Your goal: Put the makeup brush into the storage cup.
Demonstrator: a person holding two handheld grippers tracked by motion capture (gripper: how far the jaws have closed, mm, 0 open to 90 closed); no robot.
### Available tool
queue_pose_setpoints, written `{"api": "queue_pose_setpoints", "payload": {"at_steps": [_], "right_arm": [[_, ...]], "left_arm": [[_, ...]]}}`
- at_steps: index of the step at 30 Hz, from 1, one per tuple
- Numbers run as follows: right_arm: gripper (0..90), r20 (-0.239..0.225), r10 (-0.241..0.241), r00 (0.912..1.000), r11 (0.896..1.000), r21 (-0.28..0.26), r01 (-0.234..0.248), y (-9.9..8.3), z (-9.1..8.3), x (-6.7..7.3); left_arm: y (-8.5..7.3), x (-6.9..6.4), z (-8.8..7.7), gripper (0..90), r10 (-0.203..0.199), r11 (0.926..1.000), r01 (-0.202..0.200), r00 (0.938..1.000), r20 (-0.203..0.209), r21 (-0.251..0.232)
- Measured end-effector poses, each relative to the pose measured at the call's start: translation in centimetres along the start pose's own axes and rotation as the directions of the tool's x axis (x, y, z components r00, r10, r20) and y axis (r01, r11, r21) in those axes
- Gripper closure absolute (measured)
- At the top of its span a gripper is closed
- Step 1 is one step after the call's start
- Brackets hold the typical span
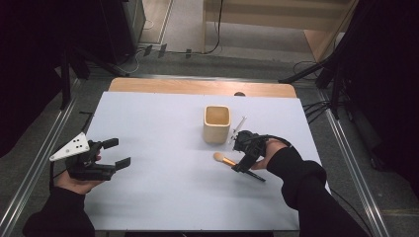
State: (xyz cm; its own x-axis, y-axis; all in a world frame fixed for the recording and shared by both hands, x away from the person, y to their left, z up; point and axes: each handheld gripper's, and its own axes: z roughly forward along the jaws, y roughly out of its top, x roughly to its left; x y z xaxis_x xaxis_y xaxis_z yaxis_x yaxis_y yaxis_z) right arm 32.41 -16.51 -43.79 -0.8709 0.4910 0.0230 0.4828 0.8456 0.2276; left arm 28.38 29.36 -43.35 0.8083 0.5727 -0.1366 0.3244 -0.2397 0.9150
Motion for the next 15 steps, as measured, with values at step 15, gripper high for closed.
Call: {"api": "queue_pose_setpoints", "payload": {"at_steps": [15], "right_arm": [[23.8,0.005,-0.013,0.9999,0.998,0.056,0.012,0.2,2.0,-0.1]], "left_arm": [[0.0,-0.1,0.1,14.7,0.009,1.0000,-0.009,1.0000,0.001,0.001]]}}
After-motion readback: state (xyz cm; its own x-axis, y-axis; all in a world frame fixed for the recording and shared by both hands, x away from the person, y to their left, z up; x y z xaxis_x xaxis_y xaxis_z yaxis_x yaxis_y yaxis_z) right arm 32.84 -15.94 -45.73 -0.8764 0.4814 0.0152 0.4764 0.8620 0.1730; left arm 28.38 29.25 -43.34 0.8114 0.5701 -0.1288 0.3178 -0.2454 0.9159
